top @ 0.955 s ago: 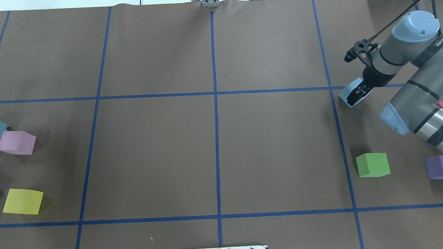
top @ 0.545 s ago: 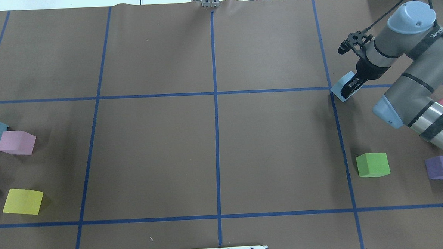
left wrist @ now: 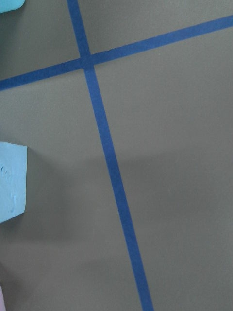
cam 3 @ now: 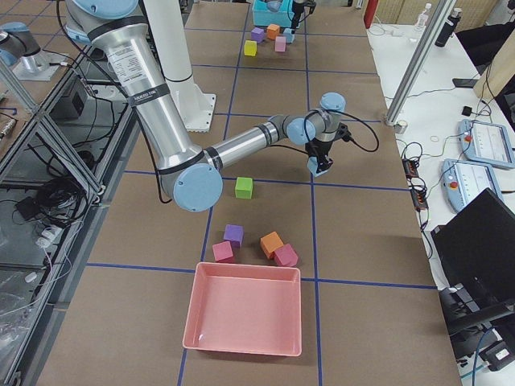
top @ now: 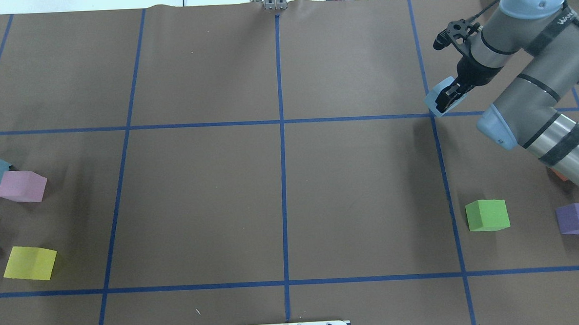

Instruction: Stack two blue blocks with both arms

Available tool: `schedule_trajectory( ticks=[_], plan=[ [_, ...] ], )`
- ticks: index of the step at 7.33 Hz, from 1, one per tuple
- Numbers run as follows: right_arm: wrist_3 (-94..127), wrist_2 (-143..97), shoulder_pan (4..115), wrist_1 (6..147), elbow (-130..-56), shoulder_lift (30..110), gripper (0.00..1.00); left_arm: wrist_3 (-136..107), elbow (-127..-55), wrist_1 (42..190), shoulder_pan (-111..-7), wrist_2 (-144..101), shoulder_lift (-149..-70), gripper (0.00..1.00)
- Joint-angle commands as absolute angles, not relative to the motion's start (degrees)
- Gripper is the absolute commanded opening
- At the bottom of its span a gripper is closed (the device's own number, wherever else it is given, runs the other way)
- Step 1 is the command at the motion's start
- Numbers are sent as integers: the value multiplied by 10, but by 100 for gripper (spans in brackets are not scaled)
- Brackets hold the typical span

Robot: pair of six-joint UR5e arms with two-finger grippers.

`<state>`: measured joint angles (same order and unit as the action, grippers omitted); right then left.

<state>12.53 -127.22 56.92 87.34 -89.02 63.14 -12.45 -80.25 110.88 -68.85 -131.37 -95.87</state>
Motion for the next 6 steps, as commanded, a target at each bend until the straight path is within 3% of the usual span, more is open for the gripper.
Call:
schedule_trajectory(
  ticks=[1,6],
  plan=[
    [199,-1273,565,914,-916,597,56,-134,-802,1114,-673,-1313,-956,97],
    [390,-1268,516,914,-915,512,56,-129,-786,1114,-661,-1313,-944,79]
  ],
)
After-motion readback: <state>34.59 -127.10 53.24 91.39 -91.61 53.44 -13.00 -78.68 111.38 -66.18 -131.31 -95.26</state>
